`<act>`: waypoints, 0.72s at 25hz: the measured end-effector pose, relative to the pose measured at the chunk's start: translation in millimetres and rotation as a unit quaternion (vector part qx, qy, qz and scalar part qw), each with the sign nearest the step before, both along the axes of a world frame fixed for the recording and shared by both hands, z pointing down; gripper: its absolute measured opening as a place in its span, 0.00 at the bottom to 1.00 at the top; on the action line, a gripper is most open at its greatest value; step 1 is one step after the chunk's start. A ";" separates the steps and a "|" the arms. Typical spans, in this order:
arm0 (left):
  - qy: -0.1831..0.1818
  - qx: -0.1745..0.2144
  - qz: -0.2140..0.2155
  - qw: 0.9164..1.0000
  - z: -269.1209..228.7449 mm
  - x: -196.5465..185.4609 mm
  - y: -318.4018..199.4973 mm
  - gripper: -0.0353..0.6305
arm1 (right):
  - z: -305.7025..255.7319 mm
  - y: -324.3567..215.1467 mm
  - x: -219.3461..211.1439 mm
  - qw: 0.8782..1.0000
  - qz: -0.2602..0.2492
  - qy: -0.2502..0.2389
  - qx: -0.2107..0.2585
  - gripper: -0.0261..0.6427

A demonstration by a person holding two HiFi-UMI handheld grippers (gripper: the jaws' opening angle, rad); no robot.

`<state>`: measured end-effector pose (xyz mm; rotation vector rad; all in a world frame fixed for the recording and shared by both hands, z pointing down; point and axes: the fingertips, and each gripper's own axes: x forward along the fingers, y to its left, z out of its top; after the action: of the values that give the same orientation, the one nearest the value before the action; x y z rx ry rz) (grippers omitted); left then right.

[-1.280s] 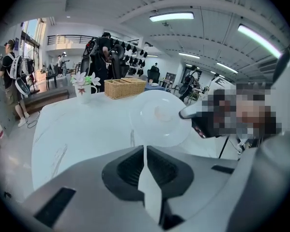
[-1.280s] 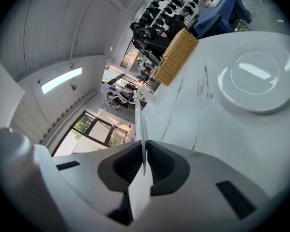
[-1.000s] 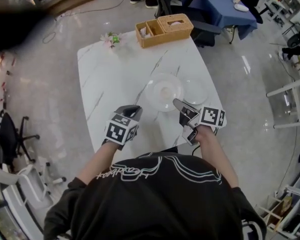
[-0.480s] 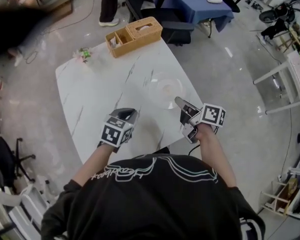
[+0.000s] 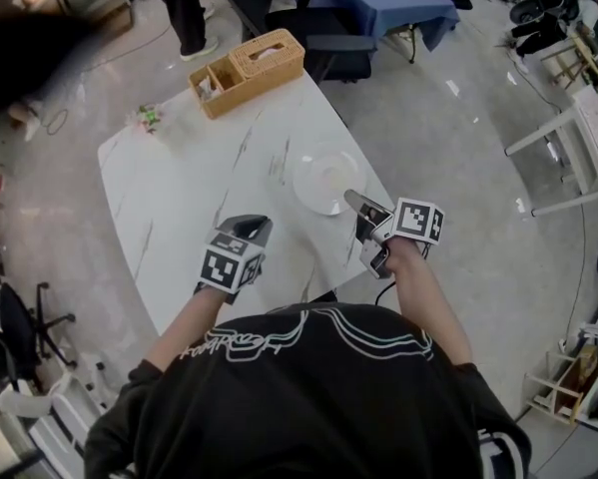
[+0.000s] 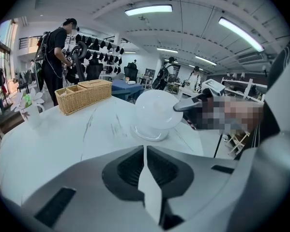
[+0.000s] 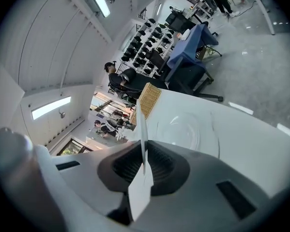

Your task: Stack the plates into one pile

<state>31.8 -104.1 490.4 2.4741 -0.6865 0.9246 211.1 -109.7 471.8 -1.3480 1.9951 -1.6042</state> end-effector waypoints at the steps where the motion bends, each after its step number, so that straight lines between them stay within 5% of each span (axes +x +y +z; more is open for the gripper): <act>1: -0.001 -0.001 -0.001 1.000 1.1 2.1 -0.8 0.11 | 4.2 -1.7 1.8 1.000 -0.001 0.000 -0.004 0.11; 18: -0.008 -0.032 -0.013 0.999 29.5 19.2 -17.0 0.11 | 51.7 -19.0 10.9 0.998 -0.018 -0.029 -0.054 0.11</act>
<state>51.0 -121.1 519.9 2.3983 -0.6817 0.9436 222.0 -128.7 523.5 -1.2929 1.9360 -1.7702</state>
